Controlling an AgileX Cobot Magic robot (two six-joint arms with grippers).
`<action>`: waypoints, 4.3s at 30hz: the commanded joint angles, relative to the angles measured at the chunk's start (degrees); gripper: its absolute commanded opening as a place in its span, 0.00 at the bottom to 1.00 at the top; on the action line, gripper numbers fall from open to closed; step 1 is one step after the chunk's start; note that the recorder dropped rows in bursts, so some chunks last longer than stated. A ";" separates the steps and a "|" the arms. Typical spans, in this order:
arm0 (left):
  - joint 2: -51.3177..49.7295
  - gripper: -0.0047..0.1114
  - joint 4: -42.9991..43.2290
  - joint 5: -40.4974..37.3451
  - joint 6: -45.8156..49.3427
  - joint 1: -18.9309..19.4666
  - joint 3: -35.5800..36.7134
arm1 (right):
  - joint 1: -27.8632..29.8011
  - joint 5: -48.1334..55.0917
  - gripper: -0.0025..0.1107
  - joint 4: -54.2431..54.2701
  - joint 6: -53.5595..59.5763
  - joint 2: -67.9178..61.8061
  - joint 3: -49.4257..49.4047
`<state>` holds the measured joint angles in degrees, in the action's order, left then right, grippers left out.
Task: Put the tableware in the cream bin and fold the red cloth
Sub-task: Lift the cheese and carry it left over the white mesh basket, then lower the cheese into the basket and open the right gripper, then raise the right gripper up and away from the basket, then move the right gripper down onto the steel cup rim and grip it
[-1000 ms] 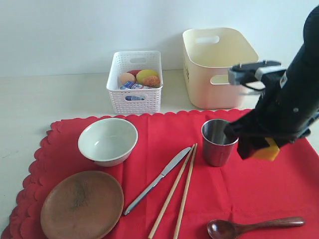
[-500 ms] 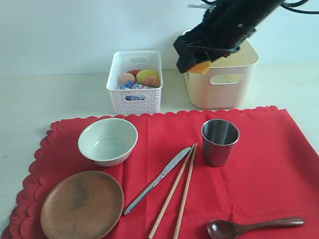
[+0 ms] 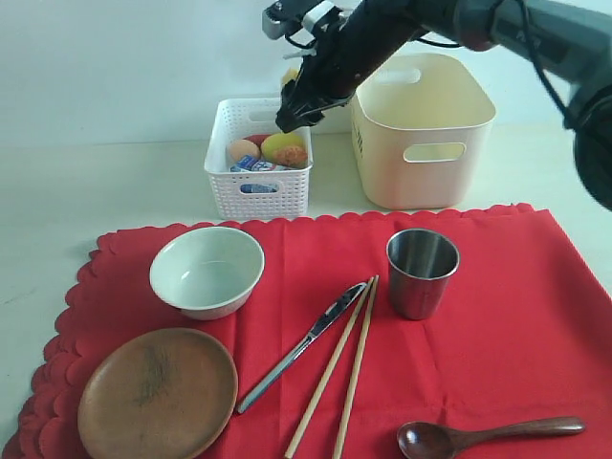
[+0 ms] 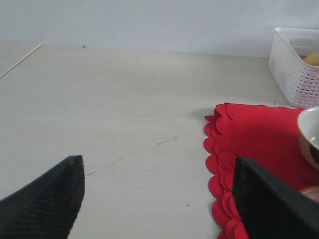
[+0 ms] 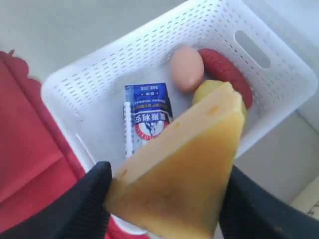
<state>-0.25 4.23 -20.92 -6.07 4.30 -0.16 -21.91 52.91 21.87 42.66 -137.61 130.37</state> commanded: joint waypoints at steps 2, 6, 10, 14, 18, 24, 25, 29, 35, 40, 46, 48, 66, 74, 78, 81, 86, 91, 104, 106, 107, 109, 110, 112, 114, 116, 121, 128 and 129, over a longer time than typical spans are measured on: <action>0.25 0.71 0.08 0.65 -0.13 -0.35 0.16 | 0.76 0.95 0.02 1.93 8.14 -5.92 7.11; 0.25 0.71 0.08 0.65 -0.13 -0.35 0.16 | 0.76 1.07 0.02 7.07 15.87 -8.37 7.67; 0.25 0.71 0.08 0.65 -0.13 -0.35 0.16 | 0.76 -0.30 0.02 8.90 20.38 -9.78 7.67; 0.25 0.71 0.08 0.65 -0.13 -0.35 0.16 | 0.76 -0.92 0.03 8.90 23.70 -10.56 7.67; 0.25 0.71 0.08 0.65 -0.13 -0.35 0.16 | 0.76 -1.33 0.20 8.14 24.64 -11.21 7.67; 0.25 0.71 0.08 0.65 -0.13 -0.35 0.16 | 0.76 -1.44 0.69 1.50 21.09 -10.46 7.67; 0.25 0.71 0.08 0.65 -0.13 -0.35 0.16 | 0.76 -1.21 0.78 1.62 20.42 -9.79 7.67; 0.25 0.71 0.08 0.65 -0.13 -0.35 0.16 | 0.76 0.24 0.91 1.62 17.77 -7.08 7.67; 0.25 0.71 0.08 0.65 -0.13 -0.35 0.16 | 0.76 6.34 0.90 -0.89 10.42 -1.48 7.67; 0.25 0.71 0.08 0.65 -0.13 -0.35 0.16 | 0.76 14.40 0.77 -6.05 1.61 2.99 7.67; 0.25 0.71 0.08 0.65 -0.13 -0.35 0.16 | 0.76 17.05 0.30 -18.29 -18.59 7.19 7.67; 0.25 0.71 0.08 0.65 -0.13 -0.35 0.16 | 1.03 17.05 0.14 -21.22 -24.69 8.31 7.21; 0.25 0.71 0.08 0.65 -0.13 -0.35 0.16 | 1.90 6.78 0.02 -21.87 -29.46 45.13 -40.16; 0.25 0.71 0.08 0.65 -0.13 -0.35 0.16 | 1.90 -1.58 0.02 -21.87 -29.33 72.42 -60.40; 0.25 0.71 0.08 0.65 -0.13 -0.35 0.16 | 1.90 -4.57 0.02 -21.87 -30.41 84.85 -66.94; 0.25 0.71 0.08 0.65 -0.13 -0.35 0.16 | 1.90 -5.43 0.02 -21.87 -30.95 92.83 -71.00; 0.25 0.71 0.08 0.65 -0.13 -0.35 0.16 | 1.90 -6.30 0.02 -21.87 -32.47 103.92 -76.65; 0.25 0.71 0.08 0.65 -0.13 -0.35 0.16 | 1.90 -9.37 0.02 -21.87 -34.30 111.03 -82.13; 0.25 0.71 0.08 0.65 -0.13 -0.35 0.16 | 1.90 -21.19 0.02 -21.87 -42.66 109.72 -96.99; 0.25 0.71 0.08 0.65 -0.13 -0.35 0.16 | 1.90 -21.19 0.02 -21.10 -43.29 107.33 -97.27; 0.25 0.71 0.08 0.65 -0.13 -0.35 0.16 | 1.90 -21.19 0.02 -20.49 -43.29 105.76 -97.27; 0.25 0.71 0.08 0.65 -0.13 -0.35 0.16 | 1.90 -21.29 0.02 -20.23 -43.29 102.71 -97.27; 0.25 0.71 0.08 0.65 -0.13 -0.35 0.16 | 1.90 -21.29 0.02 -20.23 -43.29 100.80 -97.27; 0.25 0.71 0.08 0.65 -0.13 -0.35 0.16 | 1.90 -21.29 0.02 -20.23 -43.29 97.05 -97.27; 0.25 0.71 0.08 0.65 -0.13 -0.35 0.16 | 1.90 -20.80 0.02 -19.97 -43.29 91.60 -96.11; 0.25 0.71 0.08 0.65 -0.13 -0.35 0.16 | 1.90 -20.06 0.02 -19.44 -43.29 86.64 -94.61; 0.25 0.71 0.08 0.65 -0.13 -0.35 0.16 | 1.90 -19.33 0.09 -18.81 -43.29 73.07 -89.14; 0.25 0.71 0.08 0.65 -0.13 -0.35 0.16 | 3.15 -15.18 0.45 -18.97 -38.75 54.41 -76.49; 0.25 0.71 0.08 0.65 -0.13 -0.35 0.16 | 3.55 -14.74 0.48 -18.88 -37.96 52.49 -75.44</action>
<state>-0.25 4.23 -20.92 -6.07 4.30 -0.16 -19.49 36.61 3.06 2.00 -80.05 50.90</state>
